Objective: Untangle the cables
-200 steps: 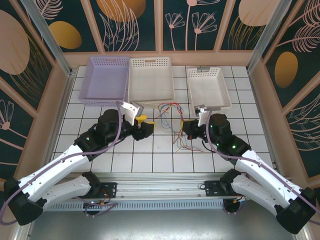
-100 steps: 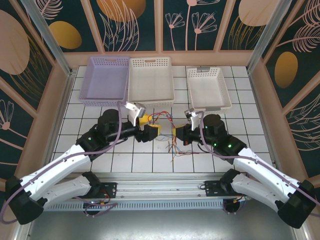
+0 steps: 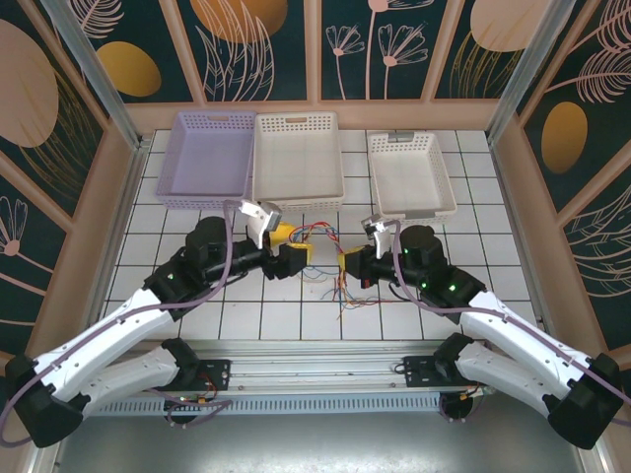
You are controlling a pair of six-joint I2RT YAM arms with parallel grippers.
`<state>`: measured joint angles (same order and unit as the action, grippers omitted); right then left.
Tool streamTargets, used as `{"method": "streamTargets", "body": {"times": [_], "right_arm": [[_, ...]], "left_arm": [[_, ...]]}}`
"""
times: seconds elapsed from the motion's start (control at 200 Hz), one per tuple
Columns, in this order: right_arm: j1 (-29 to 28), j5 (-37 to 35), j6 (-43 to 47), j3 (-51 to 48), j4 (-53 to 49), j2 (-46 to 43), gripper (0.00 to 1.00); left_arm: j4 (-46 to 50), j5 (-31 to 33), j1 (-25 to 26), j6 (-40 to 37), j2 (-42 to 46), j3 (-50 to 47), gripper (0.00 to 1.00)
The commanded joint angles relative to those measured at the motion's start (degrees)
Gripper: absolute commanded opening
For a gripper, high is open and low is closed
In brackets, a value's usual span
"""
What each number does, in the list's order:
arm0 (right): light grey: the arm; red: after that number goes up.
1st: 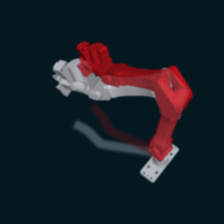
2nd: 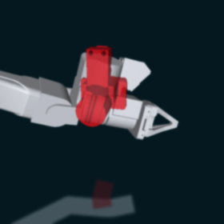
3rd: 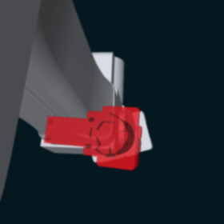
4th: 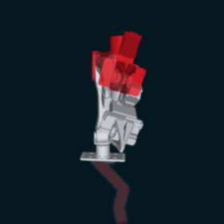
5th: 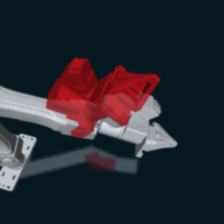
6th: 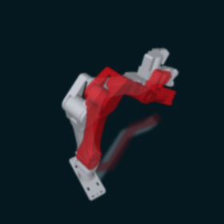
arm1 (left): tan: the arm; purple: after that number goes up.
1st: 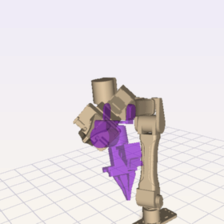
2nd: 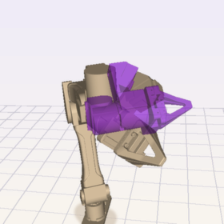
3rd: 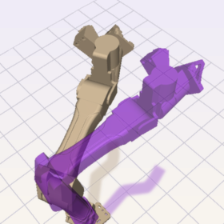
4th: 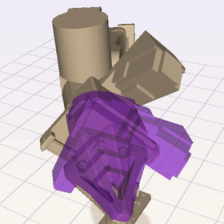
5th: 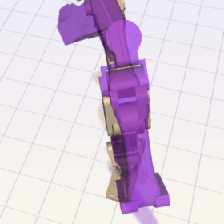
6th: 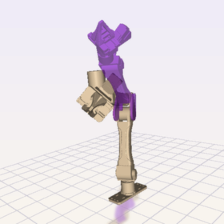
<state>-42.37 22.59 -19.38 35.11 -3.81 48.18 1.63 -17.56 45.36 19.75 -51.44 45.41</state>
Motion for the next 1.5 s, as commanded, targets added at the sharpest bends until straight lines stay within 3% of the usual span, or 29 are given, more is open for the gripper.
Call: {"method": "streamTargets", "body": {"times": [0.0,0.185,0.34,0.54,0.676,0.861,1.021,1.151,1.246,1.491], "right_arm": [[-0.43,0.5,1.03,0.54,2.16,0.07,0.0],[-0.38,1.04,0.94,1.18,1.93,-0.02,0.0],[-0.43,1.73,0.58,1.22,2.02,-0.2,0.0],[-0.53,-0.61,0.56,1.22,0.94,-0.2,0.0],[0.04,-7.64,0.22,2.25,-1.68,0.73,0.0],[1.88,-9.19,-0.47,3.29,-3.03,2.89,0.01],[4.12,-8.01,-1.63,3.01,-4.42,3.17,0.21],[4.31,-7.49,-1.54,2.23,-5.25,0.5,0.52],[4.31,-7.06,-1.54,0.83,-5.17,-2.26,0.57],[3.76,-4.14,-5.08,-5.76,-0.23,-8.02,0.58]], "left_arm": [[-1.19,0.14,-0.24,-0.46,1.08,-0.67,0.75],[0.33,0.65,-0.27,-1.52,-0.18,-0.14,0.58],[1.39,0.8,-0.26,-2.31,-1.42,0.51,0.52],[1.39,3.22,-0.21,-2.16,-0.68,0.52,0.0],[0.39,7.43,-0.24,-0.02,-1.97,2.48,0.0],[1.5,11.41,-0.19,2.54,-7.56,13.16,0.0],[0.98,12.63,-0.27,5.28,-10.71,17.34,0.0],[-0.52,12.15,-0.22,9.38,-11.73,16.67,0.0],[-0.86,12.05,-0.22,11.67,-11.99,16.34,0.0],[1.29,12.49,-0.27,14.49,-12.46,17.69,0.0]]}}
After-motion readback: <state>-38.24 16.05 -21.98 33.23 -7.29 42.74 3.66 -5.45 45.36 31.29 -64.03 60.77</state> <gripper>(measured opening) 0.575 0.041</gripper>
